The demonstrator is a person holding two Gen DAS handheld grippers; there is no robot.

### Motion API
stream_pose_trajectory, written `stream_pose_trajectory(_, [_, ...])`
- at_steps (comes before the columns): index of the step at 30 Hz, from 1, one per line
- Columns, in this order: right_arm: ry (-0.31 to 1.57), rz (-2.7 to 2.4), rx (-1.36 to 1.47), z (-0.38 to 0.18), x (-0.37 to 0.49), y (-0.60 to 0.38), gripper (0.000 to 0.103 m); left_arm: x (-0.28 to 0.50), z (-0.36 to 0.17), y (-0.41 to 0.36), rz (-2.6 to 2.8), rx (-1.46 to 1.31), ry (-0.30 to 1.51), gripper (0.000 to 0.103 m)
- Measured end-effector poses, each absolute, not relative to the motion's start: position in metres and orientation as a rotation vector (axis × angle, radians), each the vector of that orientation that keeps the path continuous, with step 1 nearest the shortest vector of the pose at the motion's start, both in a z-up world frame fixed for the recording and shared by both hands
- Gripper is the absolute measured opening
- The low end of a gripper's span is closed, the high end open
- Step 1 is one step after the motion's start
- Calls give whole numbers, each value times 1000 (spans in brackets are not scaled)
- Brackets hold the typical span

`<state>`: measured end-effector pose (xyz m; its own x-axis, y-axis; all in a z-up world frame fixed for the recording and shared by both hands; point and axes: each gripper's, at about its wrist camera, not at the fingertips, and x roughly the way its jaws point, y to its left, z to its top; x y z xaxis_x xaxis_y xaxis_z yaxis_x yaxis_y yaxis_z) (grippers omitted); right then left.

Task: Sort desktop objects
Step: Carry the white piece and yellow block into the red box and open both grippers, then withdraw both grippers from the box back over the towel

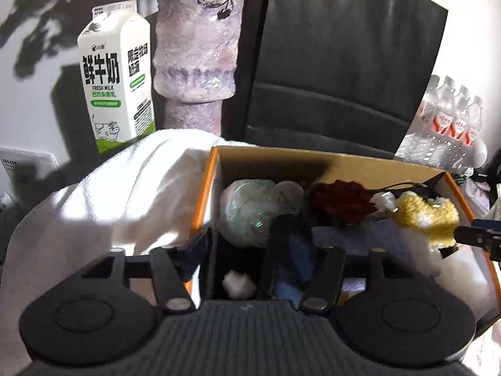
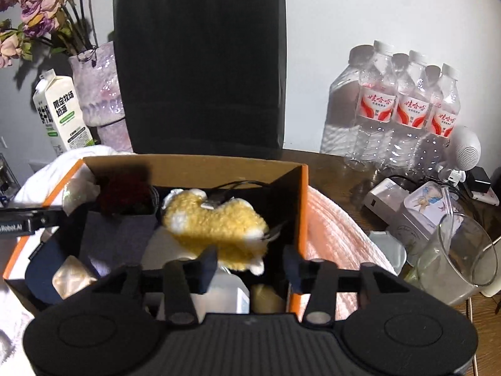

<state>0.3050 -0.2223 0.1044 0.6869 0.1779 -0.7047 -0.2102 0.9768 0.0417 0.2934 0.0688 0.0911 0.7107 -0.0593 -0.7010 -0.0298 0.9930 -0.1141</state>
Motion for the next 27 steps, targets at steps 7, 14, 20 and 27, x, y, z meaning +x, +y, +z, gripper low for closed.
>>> stream_pose_trajectory(7, [736,248,-2,117,290,-202,70,276,100,35,10,-66,748,102])
stream_pose_trajectory(14, [675,267,-31,124,247,-187,88,230,115,5,17,-6,683,103])
stream_pose_trajectory(20, [589,277,-34,136,189,-194,88,175,126,-1,32,-46,641,103])
stream_pose_trajectory(27, [511,315,-35,137,96,-204,91,92,127,-4,0,-32,624,103])
